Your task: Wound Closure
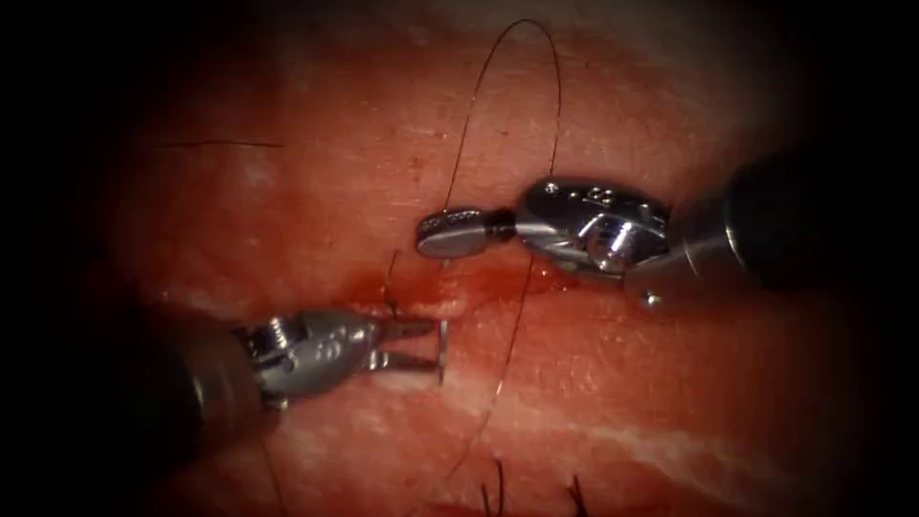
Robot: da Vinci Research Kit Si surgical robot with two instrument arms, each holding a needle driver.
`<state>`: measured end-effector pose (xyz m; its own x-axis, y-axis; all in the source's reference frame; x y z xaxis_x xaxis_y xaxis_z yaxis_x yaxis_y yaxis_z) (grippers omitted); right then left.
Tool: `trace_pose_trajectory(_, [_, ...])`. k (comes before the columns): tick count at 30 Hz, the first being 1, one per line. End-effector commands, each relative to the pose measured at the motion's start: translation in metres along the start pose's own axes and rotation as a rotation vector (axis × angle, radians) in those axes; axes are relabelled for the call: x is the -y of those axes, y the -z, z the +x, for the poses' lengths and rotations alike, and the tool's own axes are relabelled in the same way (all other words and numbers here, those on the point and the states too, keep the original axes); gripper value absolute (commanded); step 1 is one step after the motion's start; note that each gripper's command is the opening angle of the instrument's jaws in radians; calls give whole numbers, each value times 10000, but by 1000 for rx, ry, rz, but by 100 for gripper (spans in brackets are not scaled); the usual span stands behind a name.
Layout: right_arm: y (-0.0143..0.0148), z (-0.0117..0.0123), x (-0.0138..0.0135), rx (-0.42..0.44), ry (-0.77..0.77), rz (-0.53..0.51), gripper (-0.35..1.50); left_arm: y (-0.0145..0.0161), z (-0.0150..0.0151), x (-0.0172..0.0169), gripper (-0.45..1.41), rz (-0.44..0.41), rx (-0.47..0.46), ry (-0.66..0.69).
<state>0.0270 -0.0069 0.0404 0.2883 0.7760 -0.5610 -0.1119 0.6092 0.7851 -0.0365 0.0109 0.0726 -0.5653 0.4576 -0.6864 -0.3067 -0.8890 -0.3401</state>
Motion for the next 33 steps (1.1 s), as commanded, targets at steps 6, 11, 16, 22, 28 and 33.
trace_pose_trajectory(6, [20,-1,-19,-54,-36,-43,74,1,5,-21,41,-7,-58,-265])
trace_pose_trajectory(11, [33,-1,-23,-73,-27,-70,83,8,13,-33,41,26,-108,-413])
trace_pose_trajectory(16, [32,-6,-22,-79,-18,-72,83,1,21,-25,34,70,-164,-516])
trace_pose_trajectory(22, [30,-8,-24,-85,-16,-73,83,-15,18,-14,32,85,-163,-574])
trace_pose_trajectory(28, [29,-14,-24,-85,-10,-74,81,-28,3,-6,7,107,-152,-624])
trace_pose_trajectory(33, [32,-15,-24,-90,-10,-73,78,-14,-2,0,-45,114,-155,-620])
